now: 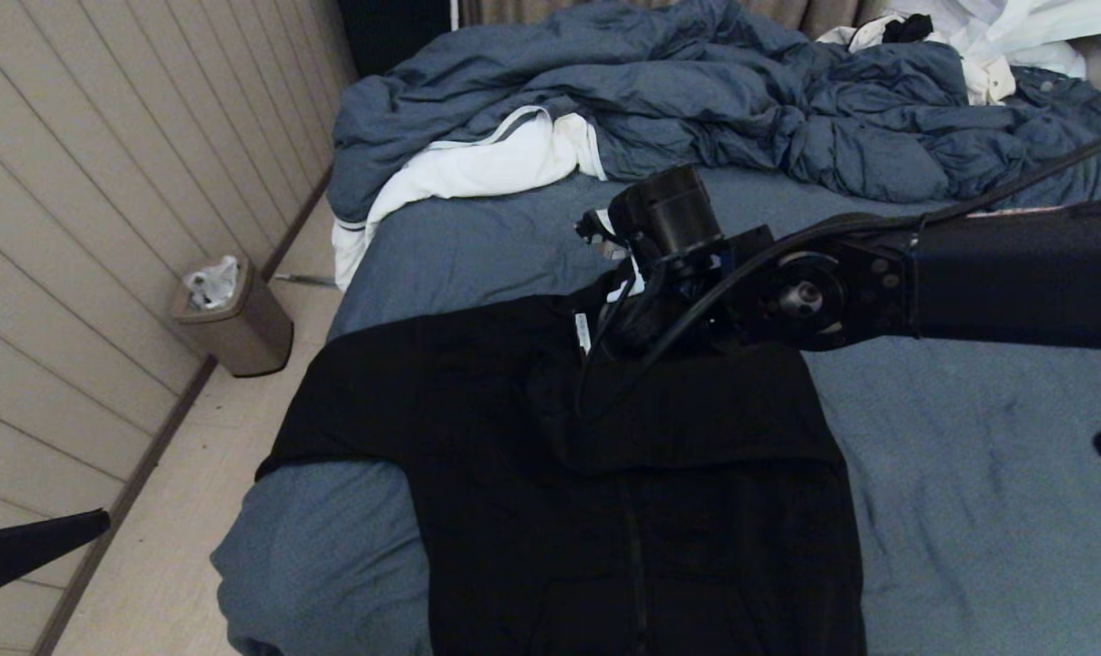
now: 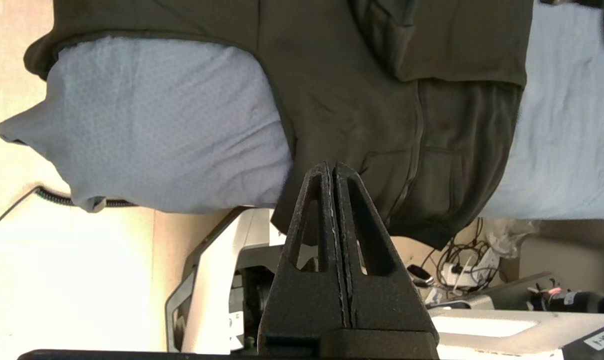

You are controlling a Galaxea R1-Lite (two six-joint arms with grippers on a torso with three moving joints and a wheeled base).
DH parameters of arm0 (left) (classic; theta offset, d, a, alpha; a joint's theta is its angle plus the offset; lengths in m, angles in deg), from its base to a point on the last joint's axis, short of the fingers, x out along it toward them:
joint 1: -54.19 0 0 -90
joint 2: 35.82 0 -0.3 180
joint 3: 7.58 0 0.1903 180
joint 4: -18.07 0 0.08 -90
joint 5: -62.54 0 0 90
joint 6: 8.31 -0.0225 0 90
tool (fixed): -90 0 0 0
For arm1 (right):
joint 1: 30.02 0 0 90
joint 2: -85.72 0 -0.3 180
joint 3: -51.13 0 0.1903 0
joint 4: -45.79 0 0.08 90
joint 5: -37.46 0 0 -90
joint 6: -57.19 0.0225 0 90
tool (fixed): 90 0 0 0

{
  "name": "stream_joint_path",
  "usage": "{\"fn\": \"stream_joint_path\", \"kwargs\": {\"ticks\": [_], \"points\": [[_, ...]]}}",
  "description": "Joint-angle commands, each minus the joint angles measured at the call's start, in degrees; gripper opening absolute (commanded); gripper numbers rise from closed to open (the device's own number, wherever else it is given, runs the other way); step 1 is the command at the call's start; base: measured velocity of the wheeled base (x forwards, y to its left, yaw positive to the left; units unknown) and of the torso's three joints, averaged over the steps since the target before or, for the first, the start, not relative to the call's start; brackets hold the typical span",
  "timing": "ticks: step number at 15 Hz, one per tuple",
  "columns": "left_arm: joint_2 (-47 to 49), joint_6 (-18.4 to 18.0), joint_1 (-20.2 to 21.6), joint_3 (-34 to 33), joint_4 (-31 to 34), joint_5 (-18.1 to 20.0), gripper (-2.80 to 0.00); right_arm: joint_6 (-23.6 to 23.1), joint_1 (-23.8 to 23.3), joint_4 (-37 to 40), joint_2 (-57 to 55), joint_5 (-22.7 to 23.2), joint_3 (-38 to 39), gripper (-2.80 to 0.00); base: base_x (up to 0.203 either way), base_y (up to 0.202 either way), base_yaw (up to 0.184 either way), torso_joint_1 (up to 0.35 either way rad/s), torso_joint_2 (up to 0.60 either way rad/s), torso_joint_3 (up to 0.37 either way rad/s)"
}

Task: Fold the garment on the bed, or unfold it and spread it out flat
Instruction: Fold the black sweatshirt

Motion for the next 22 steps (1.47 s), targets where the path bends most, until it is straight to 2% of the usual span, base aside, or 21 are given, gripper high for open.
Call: {"fn": "stream_joint_path", "kwargs": {"ticks": [1, 2, 8, 11, 12, 13, 18, 20, 22], "points": [[-0.4, 0.2, 0.0, -0.1, 0.2, 0.1, -2.80, 0.3, -0.3, 0.1, -3.1, -1.5, 0.1, -2.80, 0.000, 0.000, 0.000, 0.000, 0.00, 0.000], [-0.4, 0.2, 0.0, 0.0, 0.2, 0.0, -2.80, 0.5, -0.3, 0.0, -4.5, -2.4, -0.7, 0.00, 0.000, 0.000, 0.000, 0.000, 0.00, 0.000], [0.5, 0.4, 0.0, -0.5, -0.3, 0.2, -2.80, 2.4, -0.1, 0.2, -5.0, -2.9, -0.4, 0.00, 0.000, 0.000, 0.000, 0.000, 0.00, 0.000], [4.0, 4.9, 0.0, -0.1, -1.8, 0.8, -2.80, 2.2, -0.2, 0.4, 2.1, -2.8, 2.8, 0.00, 0.000, 0.000, 0.000, 0.000, 0.00, 0.000], [4.1, 5.1, 0.0, -0.3, -2.6, 1.2, -2.80, 2.2, -0.3, 0.5, 4.6, -2.8, 4.5, -0.51, 0.000, 0.000, 0.000, 0.000, 0.00, 0.000], [4.1, 5.2, 0.0, -0.1, -2.6, 1.2, -2.80, 2.1, -0.7, 0.5, 6.6, -2.9, 6.6, -2.80, 0.000, 0.000, 0.000, 0.000, 0.00, 0.000], [7.0, 5.5, 0.3, -0.5, -2.7, 0.1, -2.80, 1.8, -3.8, 0.7, 14.5, -2.4, 12.5, -2.80, 0.000, 0.000, 0.000, 0.000, 0.00, 0.000], [9.2, 6.4, 3.1, -0.2, -2.8, 0.2, -2.80, 1.8, -4.7, 0.8, 18.4, -2.4, 14.3, -2.80, 0.000, 0.000, 0.000, 0.000, 0.00, 0.000], [13.3, 6.3, 9.2, 0.1, -4.0, 1.2, -2.80, 1.7, -6.4, 2.1, 22.6, -2.3, 16.2, -2.80, 0.000, 0.000, 0.000, 0.000, 0.00, 0.000]]}}
